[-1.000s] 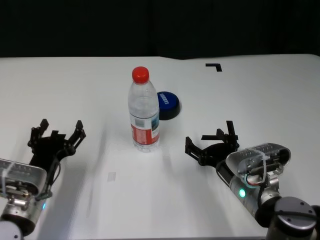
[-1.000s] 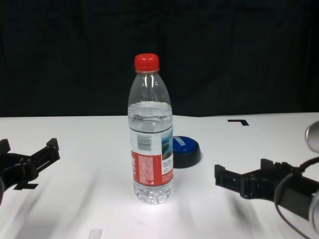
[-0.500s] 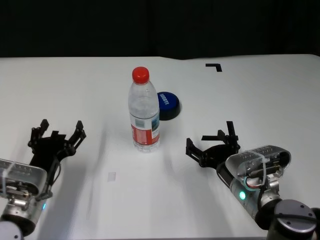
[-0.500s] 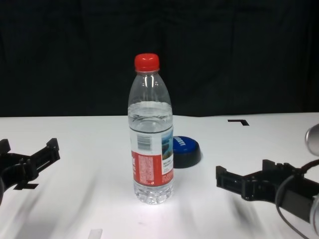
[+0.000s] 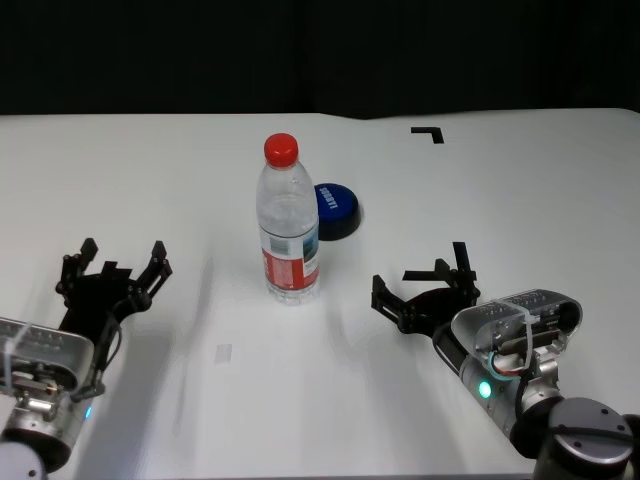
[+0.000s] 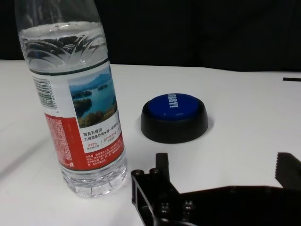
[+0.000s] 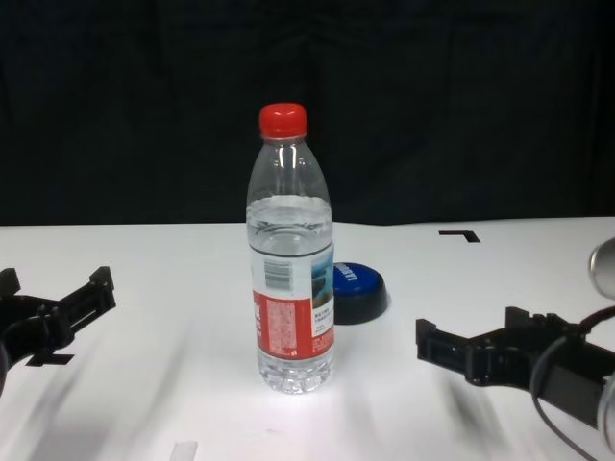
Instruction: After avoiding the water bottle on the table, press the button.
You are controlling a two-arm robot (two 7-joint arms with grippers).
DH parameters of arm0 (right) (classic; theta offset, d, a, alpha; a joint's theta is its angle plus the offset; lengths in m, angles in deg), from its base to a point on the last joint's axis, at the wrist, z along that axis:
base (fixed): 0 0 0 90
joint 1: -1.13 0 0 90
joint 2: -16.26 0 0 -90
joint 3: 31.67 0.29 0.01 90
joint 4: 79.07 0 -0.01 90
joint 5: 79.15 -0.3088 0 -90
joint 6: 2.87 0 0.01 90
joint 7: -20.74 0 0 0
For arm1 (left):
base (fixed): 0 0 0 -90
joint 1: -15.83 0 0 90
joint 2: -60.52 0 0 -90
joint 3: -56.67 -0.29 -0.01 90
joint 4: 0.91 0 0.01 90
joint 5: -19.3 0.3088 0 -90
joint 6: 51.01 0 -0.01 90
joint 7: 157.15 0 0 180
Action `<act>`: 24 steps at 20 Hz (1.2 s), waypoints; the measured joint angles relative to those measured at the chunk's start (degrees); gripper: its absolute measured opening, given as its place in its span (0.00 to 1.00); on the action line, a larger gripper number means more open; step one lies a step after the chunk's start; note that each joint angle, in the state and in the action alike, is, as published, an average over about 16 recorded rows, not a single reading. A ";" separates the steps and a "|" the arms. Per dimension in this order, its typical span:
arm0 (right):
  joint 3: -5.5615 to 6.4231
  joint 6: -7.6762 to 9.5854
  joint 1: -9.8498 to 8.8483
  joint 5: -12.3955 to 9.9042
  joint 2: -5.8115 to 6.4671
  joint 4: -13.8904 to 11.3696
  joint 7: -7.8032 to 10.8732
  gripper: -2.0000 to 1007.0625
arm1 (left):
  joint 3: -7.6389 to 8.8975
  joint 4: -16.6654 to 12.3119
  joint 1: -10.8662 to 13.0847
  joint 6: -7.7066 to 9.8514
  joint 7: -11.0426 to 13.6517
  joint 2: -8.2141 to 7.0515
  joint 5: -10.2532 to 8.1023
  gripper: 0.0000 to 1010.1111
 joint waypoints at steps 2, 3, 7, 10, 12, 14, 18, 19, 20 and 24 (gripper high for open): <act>0.01 0.00 0.02 -0.02 0.00 0.01 0.02 1.00 | 0.00 0.00 0.00 0.00 0.00 0.00 0.00 0.99; 0.01 0.01 0.02 -0.03 0.00 0.01 0.03 1.00 | 0.00 0.00 0.00 0.00 0.00 0.00 0.00 0.99; 0.01 0.02 0.04 -0.06 0.00 0.02 0.06 1.00 | 0.00 0.00 0.00 0.00 0.00 0.00 0.00 0.99; 0.01 0.03 0.05 -0.07 0.00 0.02 0.07 1.00 | 0.00 0.00 0.00 0.00 0.00 0.00 0.00 0.99; 0.01 0.03 0.06 -0.08 0.00 0.02 0.08 1.00 | 0.00 0.00 0.00 0.00 0.00 0.00 0.00 0.99; 0.01 0.03 0.06 -0.08 0.00 0.02 0.08 1.00 | 0.00 0.00 0.00 0.00 0.00 0.00 0.00 0.99; 0.01 0.04 0.06 -0.08 0.00 0.02 0.08 1.00 | 0.00 0.00 0.00 0.00 0.00 0.00 0.00 0.99; 0.01 0.04 0.06 -0.08 0.00 0.02 0.08 1.00 | 0.00 0.00 0.00 0.00 0.00 0.00 0.00 0.99; 0.01 0.04 0.06 -0.08 0.00 0.02 0.08 1.00 | 0.00 0.00 0.00 0.00 0.00 0.00 0.00 0.99; 0.01 0.04 0.06 -0.08 0.00 0.02 0.07 1.00 | 0.00 0.00 0.00 0.00 0.00 0.00 0.00 0.99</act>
